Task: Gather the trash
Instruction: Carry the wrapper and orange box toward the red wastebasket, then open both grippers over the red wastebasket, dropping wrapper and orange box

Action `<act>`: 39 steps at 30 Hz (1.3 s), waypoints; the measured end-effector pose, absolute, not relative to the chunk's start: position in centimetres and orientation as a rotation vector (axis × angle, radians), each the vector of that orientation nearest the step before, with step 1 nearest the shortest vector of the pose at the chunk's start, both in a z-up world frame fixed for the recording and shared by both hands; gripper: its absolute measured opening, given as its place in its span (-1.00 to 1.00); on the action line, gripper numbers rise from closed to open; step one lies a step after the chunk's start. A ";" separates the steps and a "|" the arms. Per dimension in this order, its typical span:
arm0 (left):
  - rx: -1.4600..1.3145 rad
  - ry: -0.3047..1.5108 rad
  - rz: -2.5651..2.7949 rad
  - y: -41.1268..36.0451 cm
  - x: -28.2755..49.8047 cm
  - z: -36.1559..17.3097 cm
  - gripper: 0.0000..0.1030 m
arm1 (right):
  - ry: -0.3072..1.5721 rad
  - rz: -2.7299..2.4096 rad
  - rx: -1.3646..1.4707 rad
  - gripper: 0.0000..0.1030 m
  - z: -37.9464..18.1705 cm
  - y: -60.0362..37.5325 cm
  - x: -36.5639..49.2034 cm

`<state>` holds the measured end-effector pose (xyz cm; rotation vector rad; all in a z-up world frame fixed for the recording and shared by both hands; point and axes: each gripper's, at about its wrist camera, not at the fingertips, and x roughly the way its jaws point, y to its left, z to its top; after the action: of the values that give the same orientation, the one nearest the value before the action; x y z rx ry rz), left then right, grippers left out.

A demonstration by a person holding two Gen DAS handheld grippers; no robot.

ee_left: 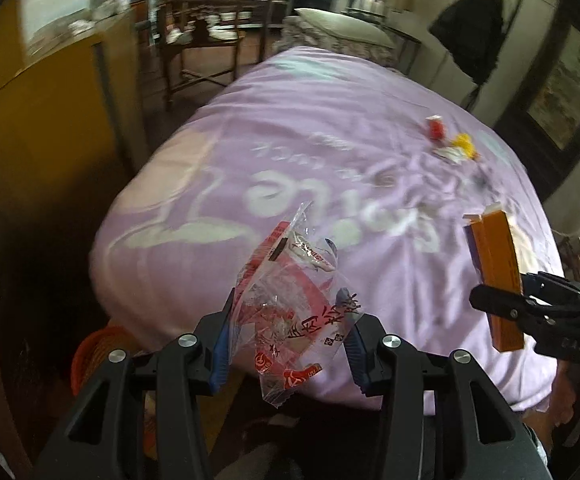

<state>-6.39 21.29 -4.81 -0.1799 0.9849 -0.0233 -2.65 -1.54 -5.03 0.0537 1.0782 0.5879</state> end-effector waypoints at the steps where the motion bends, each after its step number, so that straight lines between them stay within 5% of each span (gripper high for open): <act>1: -0.191 0.988 0.001 22.5 -6.9 -5.0 -0.09 | 1.082 0.607 0.047 0.09 -5.0 -0.7 -2.8; 19: -0.467 1.112 0.323 39.9 -14.3 -13.4 -0.09 | 1.234 0.992 -0.236 0.10 -8.2 22.0 -6.4; 39: -0.661 1.272 0.429 46.2 -17.5 -23.4 -0.07 | 1.466 1.056 -0.343 0.15 -16.7 33.5 -7.1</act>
<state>-17.50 46.24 -23.39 -0.6612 1.2715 0.4286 -7.11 33.50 -16.69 -0.3425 1.4662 1.0563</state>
